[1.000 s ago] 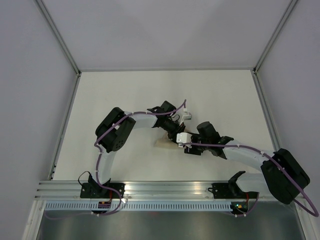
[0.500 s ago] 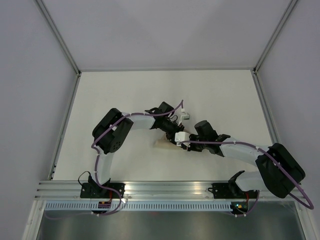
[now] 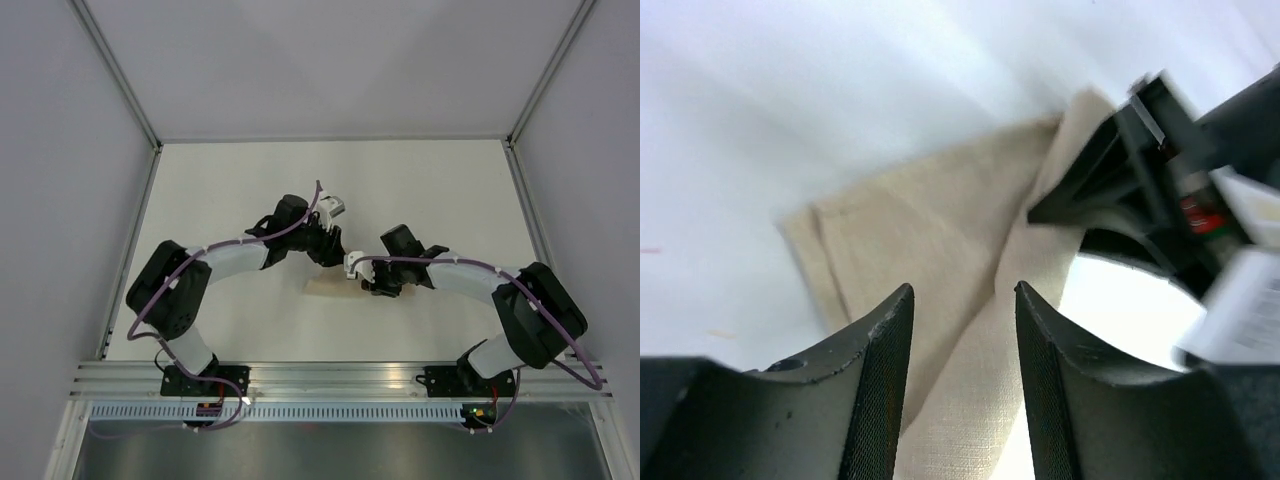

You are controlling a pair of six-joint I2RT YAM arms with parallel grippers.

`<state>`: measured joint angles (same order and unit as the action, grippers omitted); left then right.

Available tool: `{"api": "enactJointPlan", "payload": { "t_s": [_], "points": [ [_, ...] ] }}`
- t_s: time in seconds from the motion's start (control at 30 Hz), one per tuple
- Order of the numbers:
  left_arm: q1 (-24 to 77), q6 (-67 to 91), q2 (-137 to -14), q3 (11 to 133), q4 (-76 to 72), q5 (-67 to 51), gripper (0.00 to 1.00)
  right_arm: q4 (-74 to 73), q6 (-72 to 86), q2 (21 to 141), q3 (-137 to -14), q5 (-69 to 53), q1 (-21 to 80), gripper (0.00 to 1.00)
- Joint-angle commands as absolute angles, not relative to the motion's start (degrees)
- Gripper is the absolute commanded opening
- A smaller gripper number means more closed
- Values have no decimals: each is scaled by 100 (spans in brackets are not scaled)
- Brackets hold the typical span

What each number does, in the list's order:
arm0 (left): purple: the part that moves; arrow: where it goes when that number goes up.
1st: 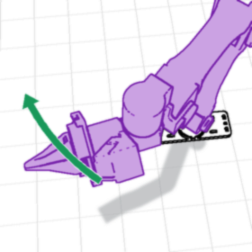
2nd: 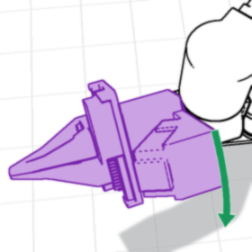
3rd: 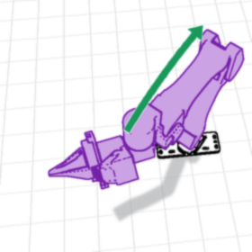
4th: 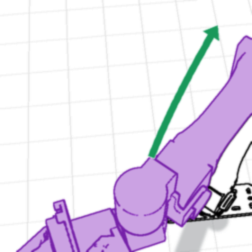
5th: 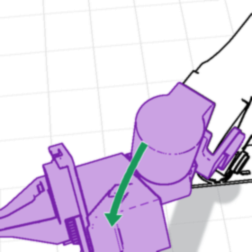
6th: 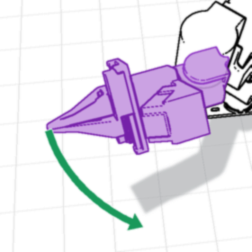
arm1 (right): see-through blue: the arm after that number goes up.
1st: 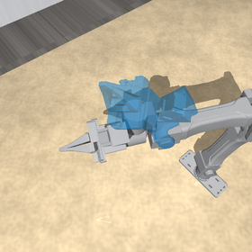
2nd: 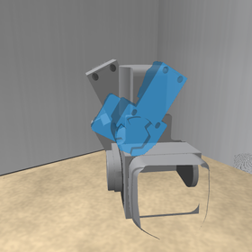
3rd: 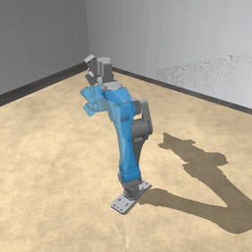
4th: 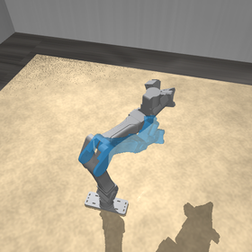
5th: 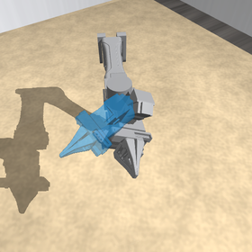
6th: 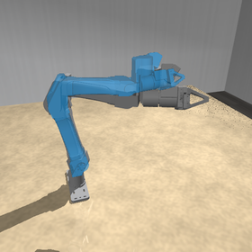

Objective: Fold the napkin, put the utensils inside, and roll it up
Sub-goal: Roll the napkin at the center of the board.

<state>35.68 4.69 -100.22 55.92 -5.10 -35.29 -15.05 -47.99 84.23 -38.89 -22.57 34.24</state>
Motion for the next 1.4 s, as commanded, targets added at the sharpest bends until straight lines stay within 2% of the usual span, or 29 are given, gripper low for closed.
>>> {"api": "enactJointPlan", "payload": {
  "t_s": [0.0,0.3,0.5,0.63,0.67,0.7,0.93,1.17,1.37],
  "points": [
    [3568,948,-9055,4951,-1862,-2524,50,-2687,-4983,8990,-4297,-2786,3279,29],
    [3902,441,-7375,2921,-3741,-292,52,-4594,-5475,10546,-6028,-3725,2611,29],
    [4701,-428,-6996,2452,-4096,851,53,-5500,-5809,11354,-6934,-3990,2417,29],
    [5377,-1115,-7373,2654,-3877,1081,53,-5748,-5862,11706,-7259,-3982,2399,29],
    [5492,-1403,-7565,2715,-3832,1168,68,-5774,-5862,11811,-7329,-3981,2408,29],
    [5598,-1563,-7698,2838,-3789,1247,72,-5792,-5845,11865,-7356,-3973,2400,29],
    [6397,-2548,-8630,3304,-3709,1564,75,-5704,-5731,11988,-7383,-3920,2373,29],
    [6662,-3277,-9456,3717,-3481,1459,75,-5757,-5730,12067,-7444,-3876,2329,29],
    [6688,-3313,-9834,3885,-3279,1441,73,-5801,-5739,12138,-7506,-3894,2312,29]
  ]
}}
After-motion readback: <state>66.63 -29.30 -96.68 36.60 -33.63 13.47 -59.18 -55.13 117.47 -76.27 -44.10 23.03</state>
